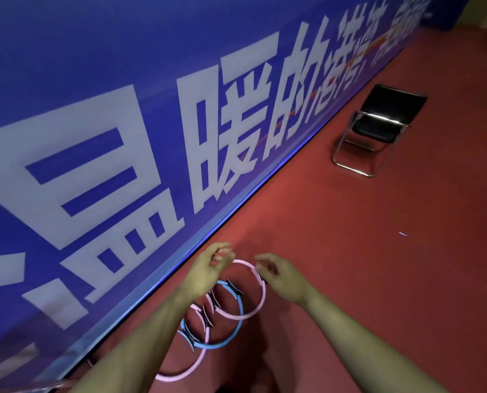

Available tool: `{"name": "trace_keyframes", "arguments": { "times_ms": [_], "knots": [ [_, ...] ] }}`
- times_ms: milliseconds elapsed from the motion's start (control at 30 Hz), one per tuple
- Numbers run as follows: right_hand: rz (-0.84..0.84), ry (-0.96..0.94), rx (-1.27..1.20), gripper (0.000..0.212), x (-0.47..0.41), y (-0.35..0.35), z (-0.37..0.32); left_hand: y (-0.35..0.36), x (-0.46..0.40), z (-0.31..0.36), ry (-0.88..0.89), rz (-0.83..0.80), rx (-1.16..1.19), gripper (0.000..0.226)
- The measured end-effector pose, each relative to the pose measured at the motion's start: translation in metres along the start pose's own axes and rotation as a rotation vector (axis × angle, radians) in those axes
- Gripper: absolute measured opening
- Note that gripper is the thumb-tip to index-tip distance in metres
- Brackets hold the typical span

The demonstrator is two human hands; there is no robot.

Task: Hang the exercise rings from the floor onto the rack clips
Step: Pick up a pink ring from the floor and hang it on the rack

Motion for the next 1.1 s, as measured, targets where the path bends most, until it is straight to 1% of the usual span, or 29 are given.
{"name": "trace_keyframes", "arguments": {
  "times_ms": [67, 133, 233, 367, 467, 567, 633, 733, 800, 900, 967, 1033, 1100],
  "knots": [
    [-0.019, 0.010, -0.018, 0.022, -0.023, -0.002, 0.005, -0.001, -0.017, -0.009, -0.027, 0.015, -0.018, 0.025],
    [-0.030, 0.015, -0.027, 0.027, -0.050, -0.001, 0.013, -0.002, -0.033, -0.018, -0.060, 0.028, -0.035, 0.028],
    [-0.093, 0.004, 0.024, 0.024, -0.097, 0.009, 0.029, -0.004, -0.055, -0.036, -0.105, 0.063, -0.055, 0.028],
    [-0.195, -0.010, 0.095, 0.027, -0.165, 0.032, 0.049, -0.007, -0.084, -0.070, -0.165, 0.125, -0.081, 0.031],
    [-0.327, -0.018, 0.148, 0.025, -0.224, 0.059, 0.066, -0.011, -0.109, -0.107, -0.212, 0.207, -0.079, 0.033],
    [-0.389, -0.046, 0.175, 0.025, -0.273, 0.087, 0.087, -0.009, -0.128, -0.155, -0.254, 0.291, -0.056, 0.031],
    [-0.420, -0.062, 0.180, 0.026, -0.302, 0.109, 0.104, -0.003, -0.138, -0.192, -0.266, 0.309, -0.059, 0.033],
    [-0.471, -0.044, 0.183, 0.021, -0.342, 0.149, 0.148, 0.006, -0.150, -0.255, -0.304, 0.304, -0.049, 0.031],
    [-0.461, -0.017, 0.201, 0.018, -0.364, 0.176, 0.185, 0.013, -0.155, -0.300, -0.325, 0.294, -0.046, 0.029],
    [-0.462, 0.026, 0.241, 0.017, -0.393, 0.228, 0.251, 0.022, -0.161, -0.367, -0.309, 0.269, -0.072, 0.029],
    [-0.514, 0.048, 0.278, 0.025, -0.412, 0.270, 0.301, 0.029, -0.161, -0.410, -0.300, 0.257, -0.052, 0.029],
    [-0.541, 0.069, 0.333, 0.040, -0.429, 0.312, 0.355, 0.036, -0.157, -0.451, -0.297, 0.245, -0.042, 0.034],
    [-0.630, 0.108, 0.423, 0.042, -0.447, 0.357, 0.422, 0.042, -0.150, -0.490, -0.311, 0.235, -0.033, 0.038]
  ]
}}
Point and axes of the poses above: each hand's wrist, its own x-axis away from the middle knuckle, its own y-axis out of the palm, z = x × y, the point moved 5 cm from there along -x, towards the middle knuckle, and after that the axes turned 11 degrees about y, right-handed, at the moved point
